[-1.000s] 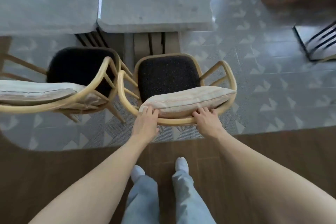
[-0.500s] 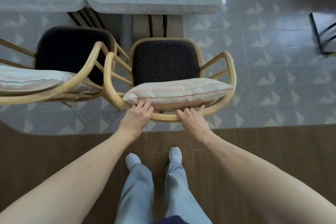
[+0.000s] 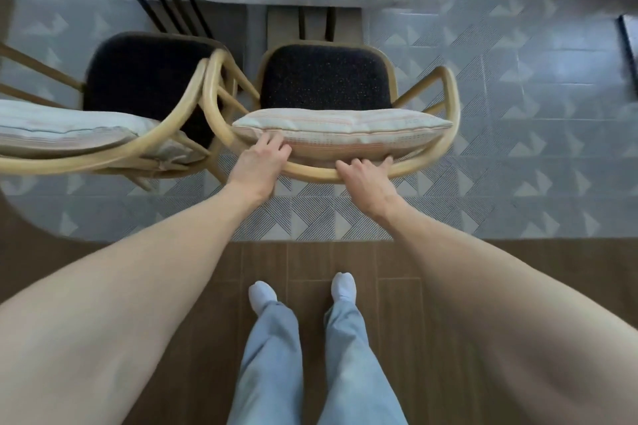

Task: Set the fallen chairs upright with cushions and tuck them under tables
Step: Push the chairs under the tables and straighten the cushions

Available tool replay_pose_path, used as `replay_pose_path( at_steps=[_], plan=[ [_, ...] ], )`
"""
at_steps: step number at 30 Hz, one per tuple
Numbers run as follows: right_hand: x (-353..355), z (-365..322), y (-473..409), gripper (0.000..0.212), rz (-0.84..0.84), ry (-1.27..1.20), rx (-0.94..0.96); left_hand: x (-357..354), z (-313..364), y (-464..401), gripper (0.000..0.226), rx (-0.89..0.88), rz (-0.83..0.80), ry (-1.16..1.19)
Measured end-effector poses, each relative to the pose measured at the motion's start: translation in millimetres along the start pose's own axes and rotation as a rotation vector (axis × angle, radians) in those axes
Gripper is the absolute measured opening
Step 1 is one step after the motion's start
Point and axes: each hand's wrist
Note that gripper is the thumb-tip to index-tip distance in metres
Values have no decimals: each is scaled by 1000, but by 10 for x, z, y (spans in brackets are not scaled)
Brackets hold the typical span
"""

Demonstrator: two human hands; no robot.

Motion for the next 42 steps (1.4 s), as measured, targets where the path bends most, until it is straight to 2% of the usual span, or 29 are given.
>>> replay_pose_path(
  at_steps=[2, 5, 9, 12, 15, 22, 26, 28, 31, 35, 38, 42],
  plan=[
    [24, -7, -50, 38, -1, 5, 0, 0, -8, -37, 33, 26, 13, -7],
    [-1, 28, 2, 31, 34, 17, -36, -53, 22, 2, 33, -6, 35, -45],
    [-42, 141, 175, 29, 114, 78, -69, -87, 123, 71, 43, -67, -42, -80],
    [8, 255, 242, 24, 150, 98, -83, -81, 233, 55, 35, -13, -30, -74],
    [41, 266, 246, 21, 128, 134, -84, -39, 272, 20, 26, 31, -50, -91],
    [14, 305, 207, 27, 111, 194, -12, 47, 264, -42, 26, 59, -120, -79],
    [22, 249, 190, 25, 124, 190, -27, 158, 295, -7, 31, 98, -167, -43],
    [69, 186, 228, 21, 100, 141, -80, 225, 289, 73, 40, 105, -171, 89],
    [312, 89, 318, 30, 134, -76, -133, 408, 264, 245, 44, 196, -45, 568],
    [997, -75, 494, 48, 320, -603, -124, 917, 162, 457, 46, 358, 333, 1064],
    [1529, -317, 683, 46, 421, -711, 69, 1402, -165, 718, 43, 379, 613, 1226],
    [2126, -759, 832, 47, 524, -863, 229, 1846, -637, 1169, 46, 360, 815, 1248]
  ],
)
Point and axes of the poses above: each hand's wrist, its own y-axis away from the middle knuckle, its own x-axis out of the back of the hand, z = x × y, and after that the axes turned 2 degrees about -x, right-handed
